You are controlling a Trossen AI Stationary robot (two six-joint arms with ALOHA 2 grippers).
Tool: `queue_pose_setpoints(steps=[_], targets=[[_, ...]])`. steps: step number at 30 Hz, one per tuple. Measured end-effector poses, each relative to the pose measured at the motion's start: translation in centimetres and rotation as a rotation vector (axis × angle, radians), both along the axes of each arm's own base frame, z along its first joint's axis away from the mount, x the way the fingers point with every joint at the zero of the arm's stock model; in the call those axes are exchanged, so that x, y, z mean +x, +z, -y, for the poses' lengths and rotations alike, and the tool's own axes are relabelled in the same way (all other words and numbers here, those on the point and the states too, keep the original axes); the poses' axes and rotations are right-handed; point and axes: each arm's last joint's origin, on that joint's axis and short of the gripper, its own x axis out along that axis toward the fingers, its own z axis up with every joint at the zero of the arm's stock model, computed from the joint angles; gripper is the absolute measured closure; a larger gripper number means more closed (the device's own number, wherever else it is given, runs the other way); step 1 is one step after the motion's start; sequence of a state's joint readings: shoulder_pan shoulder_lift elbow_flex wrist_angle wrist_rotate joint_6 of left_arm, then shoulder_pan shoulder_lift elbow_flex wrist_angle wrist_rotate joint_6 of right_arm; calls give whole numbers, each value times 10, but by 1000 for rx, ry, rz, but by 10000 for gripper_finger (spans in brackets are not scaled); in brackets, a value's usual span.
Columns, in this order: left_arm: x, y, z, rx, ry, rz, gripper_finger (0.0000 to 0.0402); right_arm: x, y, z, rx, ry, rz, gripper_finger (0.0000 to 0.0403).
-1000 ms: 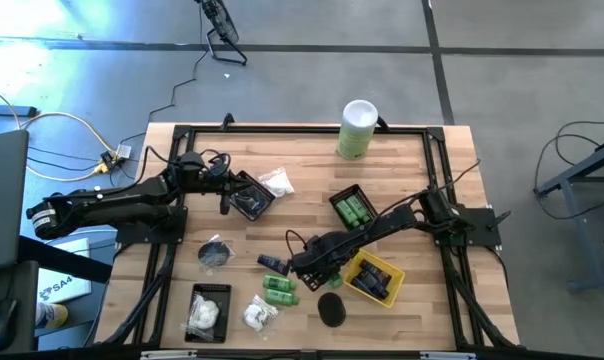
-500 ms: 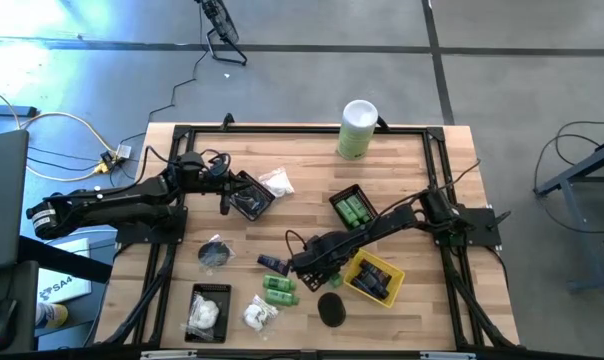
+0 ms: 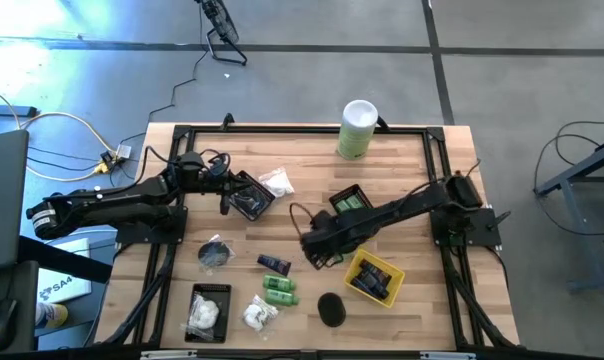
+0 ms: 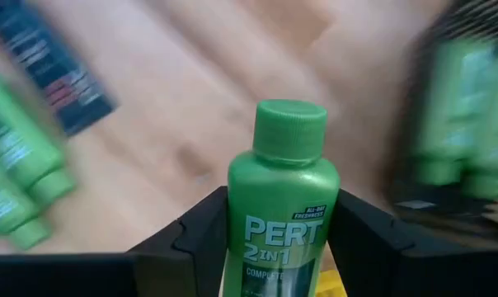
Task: Pick & Place Travel size toiletries
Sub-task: Put the shampoo bottle into the top right black bin
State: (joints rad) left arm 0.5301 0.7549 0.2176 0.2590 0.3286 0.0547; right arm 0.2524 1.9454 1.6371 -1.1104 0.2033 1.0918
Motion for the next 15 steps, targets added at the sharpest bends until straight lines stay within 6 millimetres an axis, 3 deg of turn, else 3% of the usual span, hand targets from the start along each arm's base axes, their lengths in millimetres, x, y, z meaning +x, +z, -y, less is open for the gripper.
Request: queue_pose_setpoints(steps=[6, 15], targets=[[0, 0, 0, 0, 0, 0, 402, -17, 24, 30, -179, -36, -39, 230], [0, 0, 0, -1, 0, -1, 402, -21, 15, 64, -264, -49, -133, 229]])
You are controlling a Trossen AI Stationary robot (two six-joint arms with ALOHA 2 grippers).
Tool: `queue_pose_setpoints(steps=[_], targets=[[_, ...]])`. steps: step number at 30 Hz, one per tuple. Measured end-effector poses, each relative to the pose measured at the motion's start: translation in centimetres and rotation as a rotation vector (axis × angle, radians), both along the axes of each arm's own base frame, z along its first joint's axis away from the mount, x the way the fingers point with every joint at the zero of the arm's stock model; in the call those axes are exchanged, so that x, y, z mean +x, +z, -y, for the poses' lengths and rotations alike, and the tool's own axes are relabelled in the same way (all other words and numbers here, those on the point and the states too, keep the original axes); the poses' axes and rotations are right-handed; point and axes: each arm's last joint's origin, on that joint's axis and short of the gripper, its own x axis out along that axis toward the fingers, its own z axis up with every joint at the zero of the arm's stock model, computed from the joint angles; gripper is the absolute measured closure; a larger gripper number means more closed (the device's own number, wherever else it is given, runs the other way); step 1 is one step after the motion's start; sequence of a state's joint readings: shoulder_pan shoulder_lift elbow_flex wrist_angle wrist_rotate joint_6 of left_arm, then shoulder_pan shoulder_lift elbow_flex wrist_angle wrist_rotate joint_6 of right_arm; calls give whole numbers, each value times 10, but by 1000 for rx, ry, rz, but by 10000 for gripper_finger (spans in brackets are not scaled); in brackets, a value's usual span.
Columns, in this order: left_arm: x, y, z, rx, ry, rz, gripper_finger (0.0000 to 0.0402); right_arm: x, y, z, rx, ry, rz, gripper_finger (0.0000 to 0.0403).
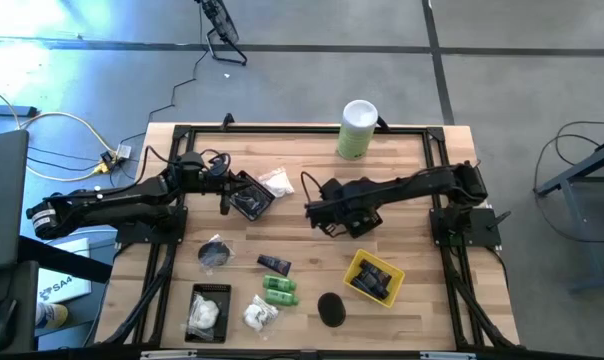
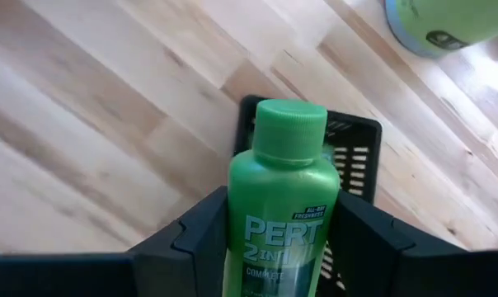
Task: Pick & Place Travel size toiletries
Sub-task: Put the shampoo bottle into the top right black bin, then put the cotton pack into the bottom left black bin
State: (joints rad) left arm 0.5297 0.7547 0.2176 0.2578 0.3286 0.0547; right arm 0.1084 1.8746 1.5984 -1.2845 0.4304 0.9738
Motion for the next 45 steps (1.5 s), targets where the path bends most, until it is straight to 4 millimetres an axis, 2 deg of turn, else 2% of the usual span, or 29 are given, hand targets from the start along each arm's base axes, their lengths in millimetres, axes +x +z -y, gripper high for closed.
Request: queue_pose_setpoints(steps=[8, 12, 31, 45], targets=[[-1, -3, 0, -15, 0, -26, 402, -16, -37, 12, -9, -32, -135, 229], [-1, -3, 0, -15, 0, -26, 402, -22, -47, 14, -12, -57, -162, 229], [-1, -3, 0, -15, 0, -25, 402, -18, -51, 13, 35, -29, -128, 228], [-1, -3, 0, -15, 0, -25, 402, -17, -52, 12, 55, -34, -117, 178]])
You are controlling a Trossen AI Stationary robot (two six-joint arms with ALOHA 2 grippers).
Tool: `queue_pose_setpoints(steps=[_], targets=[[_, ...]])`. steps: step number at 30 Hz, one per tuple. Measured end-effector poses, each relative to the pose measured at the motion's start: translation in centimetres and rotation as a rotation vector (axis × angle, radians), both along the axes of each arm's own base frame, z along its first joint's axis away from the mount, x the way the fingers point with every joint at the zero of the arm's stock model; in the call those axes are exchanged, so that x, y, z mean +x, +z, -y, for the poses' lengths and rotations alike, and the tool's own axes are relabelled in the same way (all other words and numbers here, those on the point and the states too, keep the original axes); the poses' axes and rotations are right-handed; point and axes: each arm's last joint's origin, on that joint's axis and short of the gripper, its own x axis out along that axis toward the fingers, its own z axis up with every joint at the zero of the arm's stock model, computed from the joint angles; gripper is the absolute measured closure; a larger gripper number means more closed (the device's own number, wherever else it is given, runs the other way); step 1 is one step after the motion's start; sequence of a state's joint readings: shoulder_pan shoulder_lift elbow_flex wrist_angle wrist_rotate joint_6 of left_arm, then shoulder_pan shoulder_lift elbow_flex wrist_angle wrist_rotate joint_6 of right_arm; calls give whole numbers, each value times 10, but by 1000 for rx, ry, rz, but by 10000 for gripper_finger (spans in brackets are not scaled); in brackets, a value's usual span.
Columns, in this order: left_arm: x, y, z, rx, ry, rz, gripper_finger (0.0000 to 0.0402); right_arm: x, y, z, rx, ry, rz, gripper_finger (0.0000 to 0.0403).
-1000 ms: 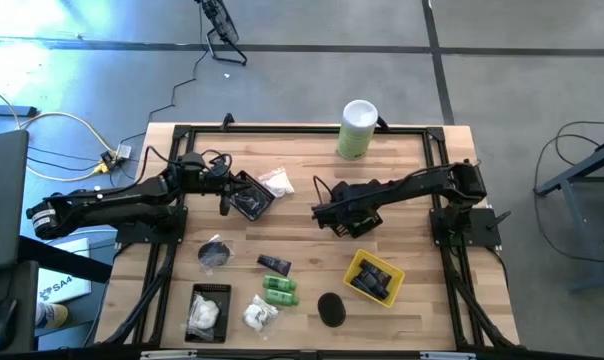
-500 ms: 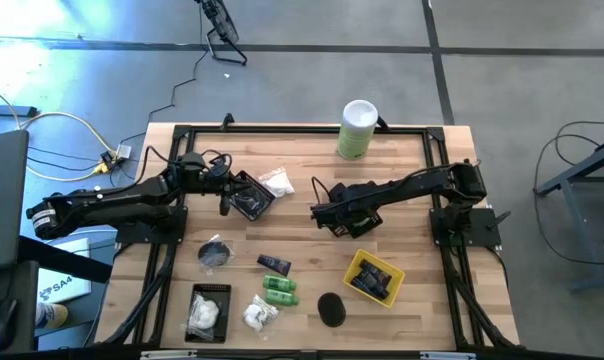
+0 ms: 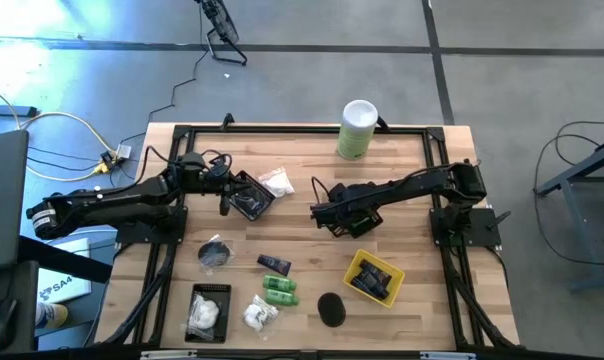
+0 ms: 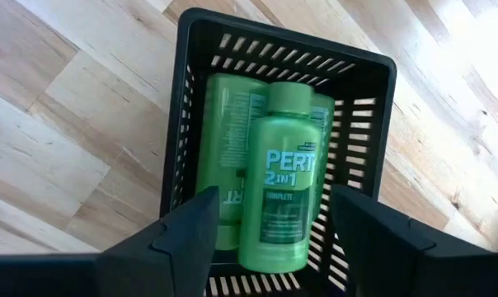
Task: Pick & Place Travel size toiletries
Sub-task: Put the cotton pack into the bottom left black bin
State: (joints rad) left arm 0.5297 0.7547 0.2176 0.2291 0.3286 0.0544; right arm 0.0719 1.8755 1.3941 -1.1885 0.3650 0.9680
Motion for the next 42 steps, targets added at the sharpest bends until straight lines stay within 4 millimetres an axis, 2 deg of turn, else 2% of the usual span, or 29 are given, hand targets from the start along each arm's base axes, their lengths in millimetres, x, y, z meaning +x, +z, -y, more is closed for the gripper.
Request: queue_pose_setpoints(steps=[5, 8, 12, 24, 29, 33, 37, 42], targets=[[0, 0, 0, 0, 0, 0, 402, 0, 2, 0, -28, 12, -5, 174], [0, 0, 0, 0, 1, 0, 402, 2, 15, -1, -58, 42, 25, 189], [0, 0, 0, 0, 1, 0, 402, 2, 36, -6, -67, 97, 89, 222], [0, 1, -1, 13, 29, 4, 402, -16, 82, -34, -78, 475, 194, 336], [0, 1, -1, 13, 31, 3, 402, -14, 95, -42, -114, 646, 293, 373], [0, 0, -1, 9, 32, 0, 402, 0, 100, -30, -159, 793, 383, 396], [0, 0, -1, -23, 40, 4, 402, 10, 95, -5, -108, 900, 450, 398], [0, 0, -1, -24, 40, 5, 401, 8, 64, 25, -44, 877, 471, 400]])
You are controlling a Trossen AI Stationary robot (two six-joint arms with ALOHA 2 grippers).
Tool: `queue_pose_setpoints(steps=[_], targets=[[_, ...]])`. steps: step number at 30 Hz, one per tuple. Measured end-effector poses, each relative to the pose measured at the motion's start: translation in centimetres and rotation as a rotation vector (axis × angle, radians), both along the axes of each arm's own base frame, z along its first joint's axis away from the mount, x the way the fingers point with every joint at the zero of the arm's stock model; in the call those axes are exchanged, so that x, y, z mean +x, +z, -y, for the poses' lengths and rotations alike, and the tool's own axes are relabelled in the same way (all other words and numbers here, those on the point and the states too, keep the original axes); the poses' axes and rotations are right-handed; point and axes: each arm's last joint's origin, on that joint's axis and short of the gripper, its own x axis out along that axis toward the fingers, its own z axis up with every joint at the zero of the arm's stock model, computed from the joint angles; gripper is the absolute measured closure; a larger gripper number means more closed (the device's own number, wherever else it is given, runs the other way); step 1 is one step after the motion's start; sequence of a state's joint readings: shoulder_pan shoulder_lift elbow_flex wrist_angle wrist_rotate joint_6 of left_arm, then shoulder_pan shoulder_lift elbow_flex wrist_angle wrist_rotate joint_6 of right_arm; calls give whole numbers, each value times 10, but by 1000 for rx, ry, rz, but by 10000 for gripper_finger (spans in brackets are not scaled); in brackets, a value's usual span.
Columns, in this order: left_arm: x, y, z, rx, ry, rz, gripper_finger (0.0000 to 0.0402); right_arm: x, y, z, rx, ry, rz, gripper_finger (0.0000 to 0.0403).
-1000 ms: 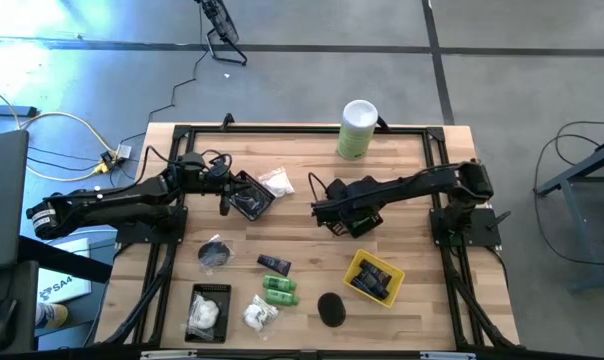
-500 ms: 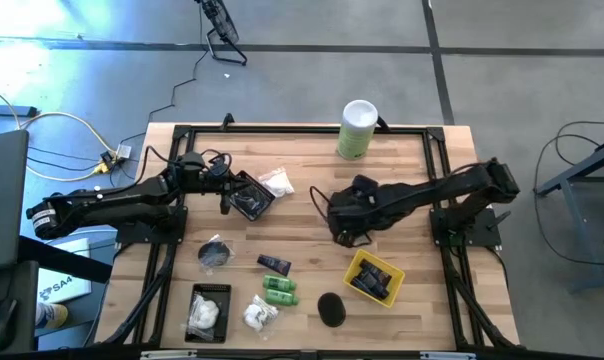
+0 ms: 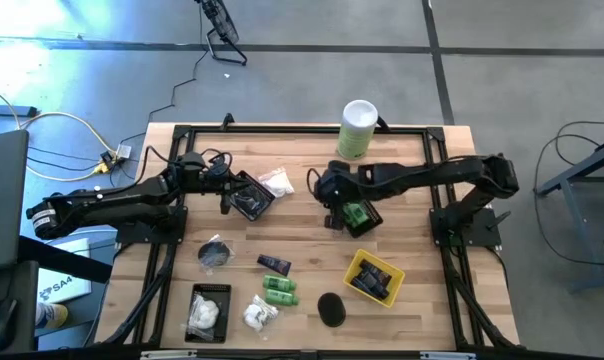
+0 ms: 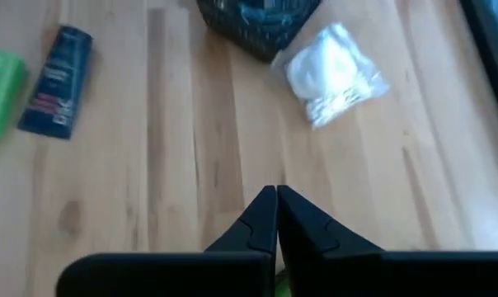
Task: Pick & Place Travel size toiletries
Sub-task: Put the cotton pack into the bottom left black bin
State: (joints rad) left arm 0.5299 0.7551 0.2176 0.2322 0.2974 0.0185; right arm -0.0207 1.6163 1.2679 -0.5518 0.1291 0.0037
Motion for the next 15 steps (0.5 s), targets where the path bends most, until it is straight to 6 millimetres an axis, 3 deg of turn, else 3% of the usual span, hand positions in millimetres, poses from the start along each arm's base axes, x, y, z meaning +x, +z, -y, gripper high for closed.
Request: queue_pose_setpoints(steps=[6, 15], targets=[[0, 0, 0, -1, -2, 1, 401, -18, -27, 8, 35, 6, 149, 399], [0, 0, 0, 0, -2, 2, 402, -49, -27, 7, 46, -26, 491, 399]])
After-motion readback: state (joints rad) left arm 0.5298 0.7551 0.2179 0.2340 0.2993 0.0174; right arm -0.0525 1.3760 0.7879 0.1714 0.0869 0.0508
